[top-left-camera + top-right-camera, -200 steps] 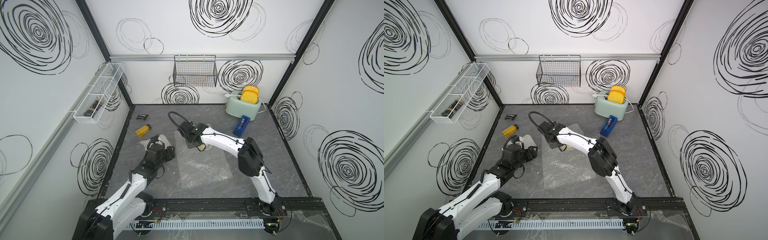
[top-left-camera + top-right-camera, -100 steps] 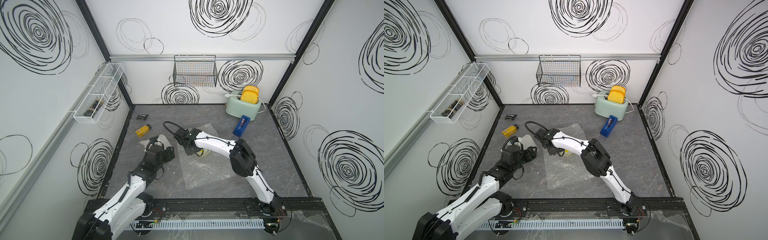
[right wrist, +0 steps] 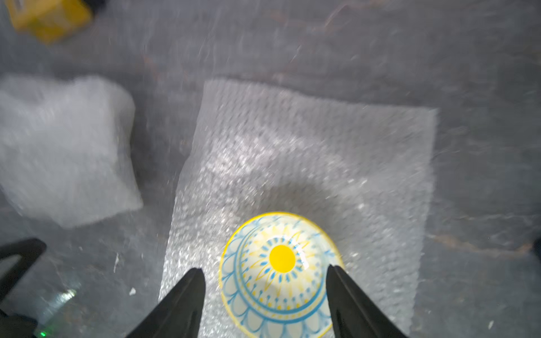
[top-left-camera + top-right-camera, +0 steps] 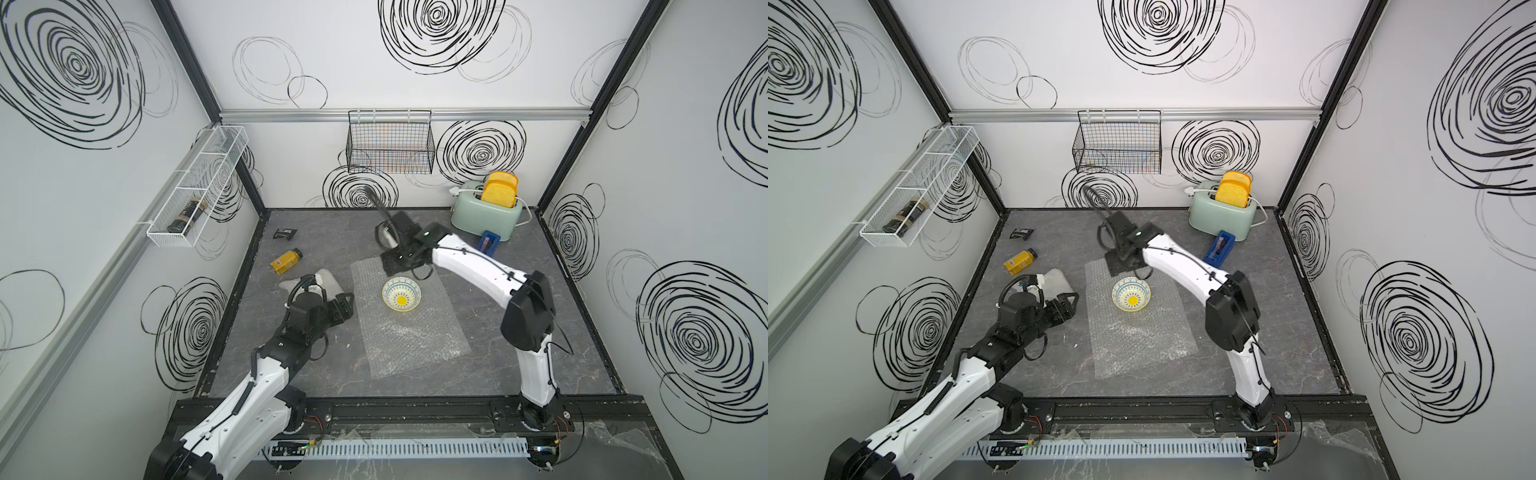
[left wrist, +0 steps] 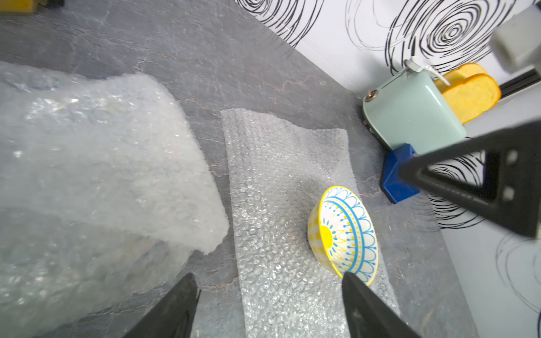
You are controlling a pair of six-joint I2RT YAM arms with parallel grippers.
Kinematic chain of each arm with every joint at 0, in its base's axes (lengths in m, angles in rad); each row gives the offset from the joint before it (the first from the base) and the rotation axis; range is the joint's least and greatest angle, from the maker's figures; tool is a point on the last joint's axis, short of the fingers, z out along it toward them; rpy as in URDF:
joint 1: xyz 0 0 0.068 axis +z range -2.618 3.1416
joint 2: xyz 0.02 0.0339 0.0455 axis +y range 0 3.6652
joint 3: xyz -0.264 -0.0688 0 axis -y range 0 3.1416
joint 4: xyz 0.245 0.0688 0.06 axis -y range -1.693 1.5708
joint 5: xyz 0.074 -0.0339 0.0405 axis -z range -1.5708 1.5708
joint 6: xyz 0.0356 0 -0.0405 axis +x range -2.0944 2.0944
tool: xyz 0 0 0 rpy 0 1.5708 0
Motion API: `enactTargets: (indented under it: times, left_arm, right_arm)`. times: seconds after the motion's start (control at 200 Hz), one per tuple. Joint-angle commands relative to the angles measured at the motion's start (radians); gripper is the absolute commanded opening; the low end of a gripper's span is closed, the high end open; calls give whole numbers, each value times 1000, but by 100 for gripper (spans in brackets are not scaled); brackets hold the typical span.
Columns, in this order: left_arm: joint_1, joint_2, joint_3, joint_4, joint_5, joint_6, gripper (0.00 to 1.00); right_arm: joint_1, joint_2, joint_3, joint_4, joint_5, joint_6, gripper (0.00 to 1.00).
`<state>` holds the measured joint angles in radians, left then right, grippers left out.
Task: Wrap bowls in bubble wrap
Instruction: Wrap the bowl in bubble wrap.
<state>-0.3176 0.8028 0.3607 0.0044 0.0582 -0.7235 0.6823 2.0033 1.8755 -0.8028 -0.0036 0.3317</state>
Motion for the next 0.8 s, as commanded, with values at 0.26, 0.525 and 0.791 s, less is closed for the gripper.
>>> enactTargets:
  times: [0.26, 0.525, 0.791]
  left_arm:
    - [15, 50, -5, 81, 141, -8, 83]
    - [5, 127, 27, 75, 165, 6, 83]
    - [3, 141, 39, 69, 140, 1, 82]
  right_arm:
    - [-410, 171, -153, 267, -440, -63, 70]
    - [-422, 275, -159, 356, -592, -53, 70]
    - [-390, 360, -157, 368, -660, -42, 67]
